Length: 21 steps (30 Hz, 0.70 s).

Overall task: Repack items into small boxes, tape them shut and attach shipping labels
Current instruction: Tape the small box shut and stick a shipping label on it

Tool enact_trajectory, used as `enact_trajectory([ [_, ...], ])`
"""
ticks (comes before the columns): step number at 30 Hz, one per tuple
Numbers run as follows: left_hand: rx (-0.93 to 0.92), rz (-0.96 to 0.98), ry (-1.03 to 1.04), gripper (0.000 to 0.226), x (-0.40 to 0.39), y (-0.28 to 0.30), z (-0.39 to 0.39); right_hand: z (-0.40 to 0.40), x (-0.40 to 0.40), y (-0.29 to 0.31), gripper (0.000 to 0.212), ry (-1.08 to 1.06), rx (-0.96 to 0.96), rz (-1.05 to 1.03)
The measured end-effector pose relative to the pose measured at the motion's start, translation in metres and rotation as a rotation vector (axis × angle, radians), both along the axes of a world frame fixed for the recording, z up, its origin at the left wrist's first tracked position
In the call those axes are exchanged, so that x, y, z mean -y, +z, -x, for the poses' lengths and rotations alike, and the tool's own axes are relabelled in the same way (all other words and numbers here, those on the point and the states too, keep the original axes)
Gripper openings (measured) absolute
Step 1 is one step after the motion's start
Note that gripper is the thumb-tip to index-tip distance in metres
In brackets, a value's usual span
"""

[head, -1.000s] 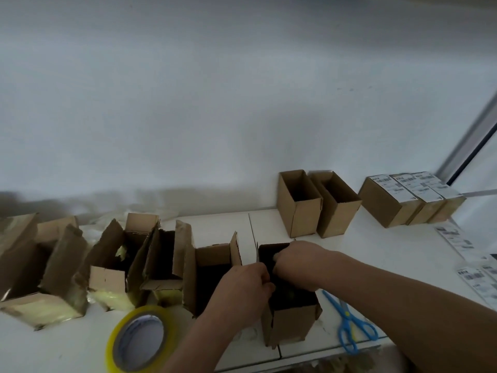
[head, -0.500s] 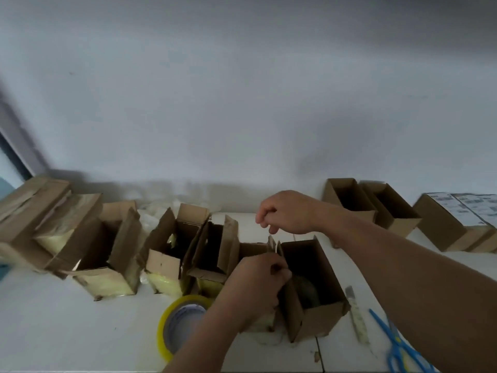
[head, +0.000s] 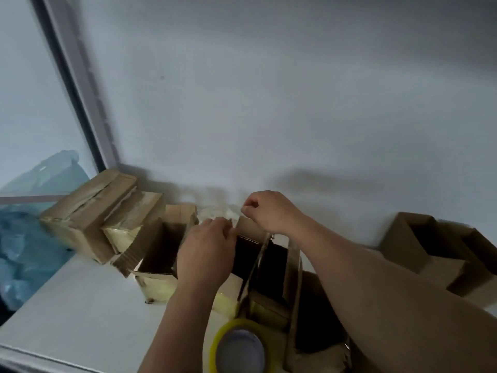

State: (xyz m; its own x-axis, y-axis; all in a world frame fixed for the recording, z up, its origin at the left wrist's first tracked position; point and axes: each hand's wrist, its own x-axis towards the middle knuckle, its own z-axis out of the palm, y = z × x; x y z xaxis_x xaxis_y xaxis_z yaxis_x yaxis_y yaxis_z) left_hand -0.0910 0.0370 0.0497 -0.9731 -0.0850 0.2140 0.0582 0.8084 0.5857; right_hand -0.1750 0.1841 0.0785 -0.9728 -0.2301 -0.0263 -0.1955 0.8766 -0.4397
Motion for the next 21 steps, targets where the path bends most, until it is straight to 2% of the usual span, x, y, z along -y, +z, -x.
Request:
enact_trajectory([
  [3, 0.033, -0.041, 0.052, 0.024, 0.019, -0.005, 0.007, 0.021, 0.039, -0.005, 0.022, 0.049, -0.007, -0.007],
  [5, 0.05, -0.073, 0.094, 0.021, 0.031, -0.008, 0.013, 0.033, 0.063, -0.01, 0.02, 0.098, 0.009, -0.083],
  [8, 0.042, -0.138, 0.122, 0.019, 0.045, -0.011, 0.019, 0.052, 0.094, -0.021, 0.024, 0.17, 0.088, -0.352],
  [10, 0.034, -0.179, 0.115, 0.019, 0.05, -0.012, 0.02, 0.062, 0.104, -0.029, 0.018, 0.199, 0.183, -0.536],
  [13, 0.037, -0.217, 0.102, 0.021, 0.054, -0.015, 0.023, 0.07, 0.11, -0.036, 0.034, 0.197, 0.263, -0.658],
  [17, 0.043, -0.25, 0.095, 0.021, 0.059, -0.016, 0.028, 0.072, 0.113, -0.048, 0.024, 0.22, 0.276, -0.715],
  [21, 0.046, -0.269, 0.074, 0.022, 0.063, -0.016, 0.028, 0.082, 0.113, -0.046, 0.023, 0.204, 0.245, -0.598],
])
